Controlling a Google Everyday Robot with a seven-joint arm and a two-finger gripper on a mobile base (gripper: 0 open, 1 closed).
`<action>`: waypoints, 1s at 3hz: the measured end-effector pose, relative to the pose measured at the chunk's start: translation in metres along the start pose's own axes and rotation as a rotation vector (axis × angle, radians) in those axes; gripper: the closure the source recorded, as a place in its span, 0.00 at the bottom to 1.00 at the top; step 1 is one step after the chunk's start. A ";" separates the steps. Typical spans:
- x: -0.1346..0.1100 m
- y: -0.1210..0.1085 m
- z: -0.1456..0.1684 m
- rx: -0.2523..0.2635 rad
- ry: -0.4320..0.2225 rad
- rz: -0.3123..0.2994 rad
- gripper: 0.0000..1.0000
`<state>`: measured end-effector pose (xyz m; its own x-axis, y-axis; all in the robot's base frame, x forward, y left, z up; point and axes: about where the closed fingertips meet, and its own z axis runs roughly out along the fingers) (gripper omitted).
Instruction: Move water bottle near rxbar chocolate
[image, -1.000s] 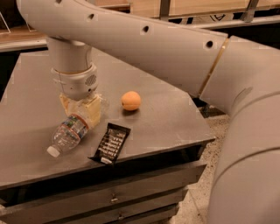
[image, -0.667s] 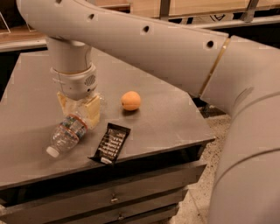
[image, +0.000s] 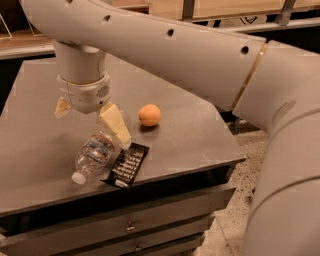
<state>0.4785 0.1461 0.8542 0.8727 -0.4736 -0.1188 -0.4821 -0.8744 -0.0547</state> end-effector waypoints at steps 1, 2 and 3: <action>0.015 0.016 -0.008 0.044 -0.013 0.033 0.00; 0.039 0.032 -0.011 0.098 -0.045 0.053 0.00; 0.059 0.041 -0.023 0.161 -0.083 0.098 0.00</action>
Offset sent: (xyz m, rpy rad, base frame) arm 0.0366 -0.0857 0.0022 0.1704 0.0137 -0.0838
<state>0.5121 0.0803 0.8678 0.8147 -0.5396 -0.2121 -0.5765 -0.7932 -0.1961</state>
